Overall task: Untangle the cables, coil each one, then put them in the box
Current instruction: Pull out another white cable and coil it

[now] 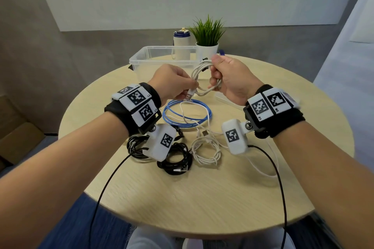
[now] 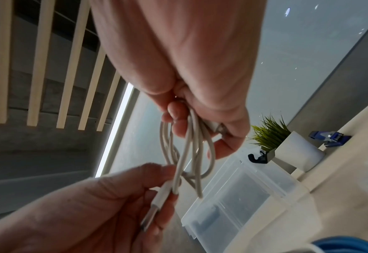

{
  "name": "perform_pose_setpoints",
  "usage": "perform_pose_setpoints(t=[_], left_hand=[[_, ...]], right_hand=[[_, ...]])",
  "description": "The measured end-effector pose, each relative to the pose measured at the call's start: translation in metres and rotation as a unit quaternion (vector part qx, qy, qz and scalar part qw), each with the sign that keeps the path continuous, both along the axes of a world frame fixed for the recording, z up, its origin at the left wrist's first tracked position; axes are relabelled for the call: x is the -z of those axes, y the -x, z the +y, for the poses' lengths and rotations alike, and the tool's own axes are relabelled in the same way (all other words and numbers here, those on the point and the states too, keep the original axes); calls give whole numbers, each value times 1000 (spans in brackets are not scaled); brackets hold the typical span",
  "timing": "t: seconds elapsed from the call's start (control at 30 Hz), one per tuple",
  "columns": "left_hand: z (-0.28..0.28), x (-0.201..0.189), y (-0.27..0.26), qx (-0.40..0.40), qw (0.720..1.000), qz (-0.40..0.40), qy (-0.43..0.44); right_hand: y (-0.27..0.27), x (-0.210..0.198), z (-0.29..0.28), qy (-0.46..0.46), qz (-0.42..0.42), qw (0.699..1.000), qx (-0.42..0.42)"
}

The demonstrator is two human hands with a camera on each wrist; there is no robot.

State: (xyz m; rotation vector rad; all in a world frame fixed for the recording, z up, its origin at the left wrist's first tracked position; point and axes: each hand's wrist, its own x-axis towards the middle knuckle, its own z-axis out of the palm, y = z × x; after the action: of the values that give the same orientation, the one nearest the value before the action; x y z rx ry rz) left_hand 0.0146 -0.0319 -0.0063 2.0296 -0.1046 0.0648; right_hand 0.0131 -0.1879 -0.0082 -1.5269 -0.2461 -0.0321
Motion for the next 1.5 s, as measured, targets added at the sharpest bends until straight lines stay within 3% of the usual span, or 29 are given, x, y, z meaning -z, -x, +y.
perform_pose_setpoints(t=[0.17, 0.43, 0.73, 0.93, 1.13, 1.4, 1.47, 1.5], left_hand=[[-3, -2, 5, 8, 999, 6, -52], [-3, -6, 5, 1, 994, -9, -108], [1, -5, 5, 110, 989, 94, 9], [7, -3, 8, 192, 974, 101, 70], [10, 0, 9, 273, 955, 94, 70], [15, -5, 12, 278, 936, 142, 161], [16, -7, 12, 279, 944, 123, 124], [17, -7, 11, 277, 954, 92, 64]], right_hand=[[0, 2, 6, 106, -37, 992, 52], [-5, 5, 6, 174, -90, 971, 136], [-11, 6, 5, 179, -87, 972, 125], [-11, 5, 0, 117, -69, 988, 68], [-11, 6, -7, 130, -66, 987, 64], [-9, 6, -13, 142, -114, 980, 84], [-10, 4, -14, 149, -124, 976, 97], [-10, 3, -15, 151, -128, 975, 103]])
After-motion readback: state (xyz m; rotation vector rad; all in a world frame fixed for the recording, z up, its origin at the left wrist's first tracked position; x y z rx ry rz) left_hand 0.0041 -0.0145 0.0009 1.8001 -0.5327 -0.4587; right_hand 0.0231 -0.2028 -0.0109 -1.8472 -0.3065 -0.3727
